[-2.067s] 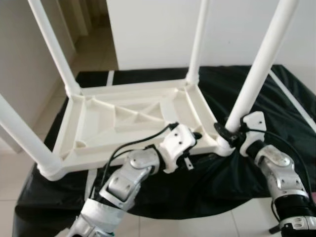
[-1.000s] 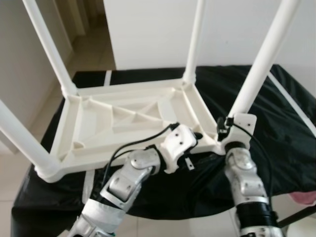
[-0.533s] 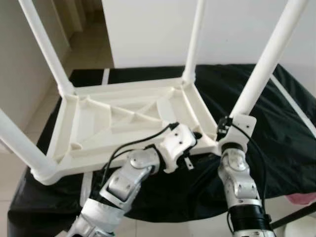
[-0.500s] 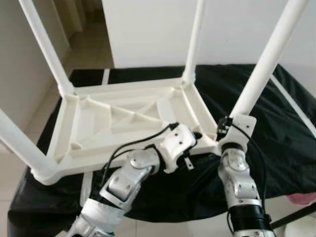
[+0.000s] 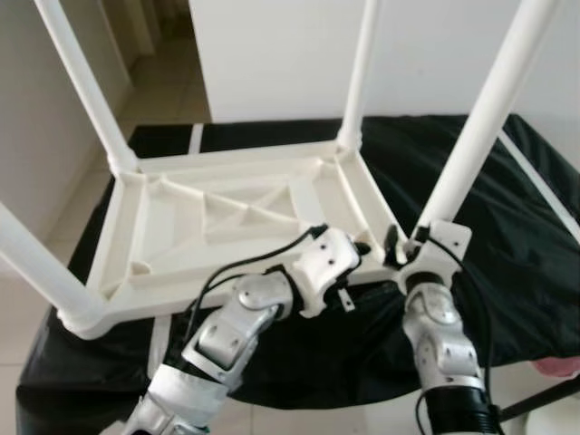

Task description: Building children table

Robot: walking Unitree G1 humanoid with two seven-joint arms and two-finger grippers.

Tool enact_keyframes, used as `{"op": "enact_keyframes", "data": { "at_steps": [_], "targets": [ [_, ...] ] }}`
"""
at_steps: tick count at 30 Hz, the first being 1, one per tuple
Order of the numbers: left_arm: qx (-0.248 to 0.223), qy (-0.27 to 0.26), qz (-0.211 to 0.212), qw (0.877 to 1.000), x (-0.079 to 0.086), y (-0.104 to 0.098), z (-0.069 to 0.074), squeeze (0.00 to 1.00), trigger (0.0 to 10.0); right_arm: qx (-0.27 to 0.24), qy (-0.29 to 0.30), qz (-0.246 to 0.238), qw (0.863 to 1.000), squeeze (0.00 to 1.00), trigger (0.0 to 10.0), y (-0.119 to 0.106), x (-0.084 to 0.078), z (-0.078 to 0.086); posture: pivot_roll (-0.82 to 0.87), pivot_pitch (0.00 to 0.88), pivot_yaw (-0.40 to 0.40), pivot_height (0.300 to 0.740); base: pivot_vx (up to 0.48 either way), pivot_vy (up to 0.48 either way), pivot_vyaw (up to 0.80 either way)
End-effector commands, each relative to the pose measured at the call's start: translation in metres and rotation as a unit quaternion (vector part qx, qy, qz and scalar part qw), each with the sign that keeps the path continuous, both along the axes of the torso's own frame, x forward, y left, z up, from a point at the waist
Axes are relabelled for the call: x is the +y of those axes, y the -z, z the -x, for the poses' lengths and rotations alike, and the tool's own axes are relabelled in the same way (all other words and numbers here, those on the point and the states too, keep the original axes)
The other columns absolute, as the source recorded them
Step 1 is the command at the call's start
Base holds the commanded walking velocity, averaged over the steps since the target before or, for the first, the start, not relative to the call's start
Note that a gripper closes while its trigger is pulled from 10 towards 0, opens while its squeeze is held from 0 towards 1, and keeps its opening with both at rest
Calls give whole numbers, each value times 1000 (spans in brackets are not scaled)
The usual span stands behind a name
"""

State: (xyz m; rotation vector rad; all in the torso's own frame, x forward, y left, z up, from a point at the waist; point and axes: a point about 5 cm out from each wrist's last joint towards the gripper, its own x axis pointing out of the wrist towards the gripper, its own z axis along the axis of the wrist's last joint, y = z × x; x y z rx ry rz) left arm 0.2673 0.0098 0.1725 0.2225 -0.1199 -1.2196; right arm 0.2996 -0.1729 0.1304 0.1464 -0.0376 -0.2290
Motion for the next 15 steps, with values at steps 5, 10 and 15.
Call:
{"op": "enact_keyframes", "data": {
  "at_steps": [5,10,15],
  "targets": [
    [-7,7,-1,1000,1,-3,2,0,10000,-16,-39,15,999,1000,10000,0,-15,4,-54,22,-5,740,0,0,0],
    [-7,7,-1,1000,2,-2,2,0,10000,-28,-71,40,996,0,10000,-3,-24,3,-55,14,-7,740,0,0,0],
    [-8,8,-2,1000,1,-2,1,0,10000,-33,-141,62,987,0,10000,-7,-30,-2,-56,11,-5,740,0,0,0]
  ]
}}
